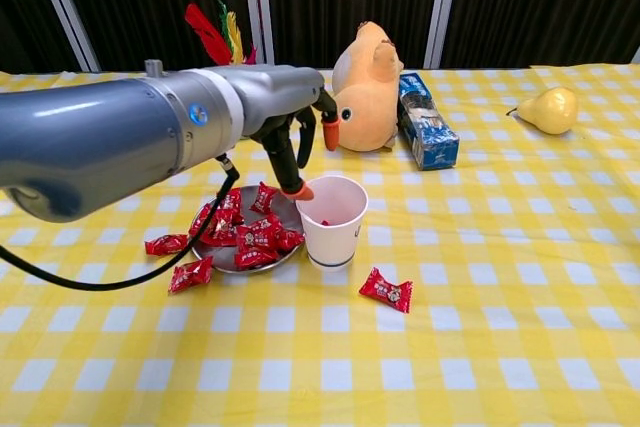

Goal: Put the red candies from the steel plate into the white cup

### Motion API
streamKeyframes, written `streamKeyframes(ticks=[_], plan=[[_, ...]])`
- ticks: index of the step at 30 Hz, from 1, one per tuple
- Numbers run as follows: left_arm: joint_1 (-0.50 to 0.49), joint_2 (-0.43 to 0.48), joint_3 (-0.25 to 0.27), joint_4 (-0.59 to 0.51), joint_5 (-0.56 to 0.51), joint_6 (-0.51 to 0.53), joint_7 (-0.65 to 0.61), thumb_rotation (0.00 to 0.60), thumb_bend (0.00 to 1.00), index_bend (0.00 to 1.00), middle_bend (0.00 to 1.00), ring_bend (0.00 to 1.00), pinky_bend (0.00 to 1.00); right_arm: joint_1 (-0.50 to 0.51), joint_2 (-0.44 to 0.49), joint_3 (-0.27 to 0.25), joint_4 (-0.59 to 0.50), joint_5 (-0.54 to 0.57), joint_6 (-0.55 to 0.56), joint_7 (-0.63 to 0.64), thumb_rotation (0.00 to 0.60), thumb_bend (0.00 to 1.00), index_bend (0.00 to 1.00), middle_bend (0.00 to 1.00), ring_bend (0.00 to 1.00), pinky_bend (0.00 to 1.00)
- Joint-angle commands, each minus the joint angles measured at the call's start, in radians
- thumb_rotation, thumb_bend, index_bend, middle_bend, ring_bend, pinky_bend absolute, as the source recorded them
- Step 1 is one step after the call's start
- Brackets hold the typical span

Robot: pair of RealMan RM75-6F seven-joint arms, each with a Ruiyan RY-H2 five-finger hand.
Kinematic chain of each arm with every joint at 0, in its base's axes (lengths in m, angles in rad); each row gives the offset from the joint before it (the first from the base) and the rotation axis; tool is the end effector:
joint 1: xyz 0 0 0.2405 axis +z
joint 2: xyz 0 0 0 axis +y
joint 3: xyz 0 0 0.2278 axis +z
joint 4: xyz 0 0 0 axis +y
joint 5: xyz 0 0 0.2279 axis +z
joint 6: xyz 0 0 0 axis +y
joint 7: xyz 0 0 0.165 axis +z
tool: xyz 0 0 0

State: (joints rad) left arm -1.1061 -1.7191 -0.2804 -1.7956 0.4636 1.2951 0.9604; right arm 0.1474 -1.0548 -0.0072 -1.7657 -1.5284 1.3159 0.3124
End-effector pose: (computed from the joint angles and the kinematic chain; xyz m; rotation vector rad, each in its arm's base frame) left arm 0.0169 0.3023 -0.0680 -1.9003 -0.9151 -0.7785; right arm -0.2639 -0.1985 0.0983 1.4075 -1.3526 1.0914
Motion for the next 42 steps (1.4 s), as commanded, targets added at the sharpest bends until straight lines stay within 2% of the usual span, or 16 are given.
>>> streamKeyframes(ticks=[1,9,12,18,22,27,33,42], plan=[[0.022,0.039,0.023,-0.020,-0.013,0.002,0.003,0.600,0.19,0.29,0.37,0.92,0.97,0.000,0.000,0.000,-0.001,-0.002,0.001,-0.001,0.600,0.33,0.00,0.00,0.00,0.00],[0.031,0.079,0.045,-0.004,-0.104,-0.041,0.028,0.600,0.19,0.26,0.29,0.92,0.97,-0.001,-0.001,0.000,-0.004,0.000,0.001,-0.006,0.600,0.33,0.00,0.00,0.00,0.00],[0.024,0.056,0.052,0.034,-0.131,-0.065,0.032,0.600,0.19,0.21,0.26,0.92,0.97,0.000,0.000,0.000,-0.004,0.002,-0.001,-0.004,0.600,0.33,0.00,0.00,0.00,0.00],[0.004,0.009,0.053,0.106,-0.160,-0.087,0.044,0.600,0.19,0.18,0.20,0.92,0.97,0.002,0.003,0.000,-0.004,0.004,-0.006,0.004,0.600,0.33,0.00,0.00,0.00,0.00],[-0.006,-0.017,0.049,0.148,-0.170,-0.099,0.044,0.600,0.19,0.18,0.20,0.93,0.97,0.003,0.004,-0.001,-0.004,0.003,-0.008,0.009,0.600,0.33,0.00,0.00,0.00,0.00],[-0.009,-0.040,0.054,0.173,-0.179,-0.110,0.046,0.600,0.19,0.22,0.25,0.93,0.97,0.003,0.005,0.000,-0.004,0.003,-0.008,0.013,0.600,0.33,0.00,0.00,0.00,0.00],[0.000,-0.033,0.064,0.148,-0.158,-0.096,0.041,0.600,0.19,0.28,0.30,0.93,0.97,0.003,0.004,0.000,-0.003,0.002,-0.008,0.011,0.600,0.33,0.00,0.00,0.00,0.00],[0.013,-0.013,0.077,0.118,-0.149,-0.086,0.039,0.600,0.19,0.30,0.31,0.93,0.97,0.001,0.003,-0.002,-0.007,0.002,-0.006,0.005,0.600,0.33,0.00,0.00,0.00,0.00]])
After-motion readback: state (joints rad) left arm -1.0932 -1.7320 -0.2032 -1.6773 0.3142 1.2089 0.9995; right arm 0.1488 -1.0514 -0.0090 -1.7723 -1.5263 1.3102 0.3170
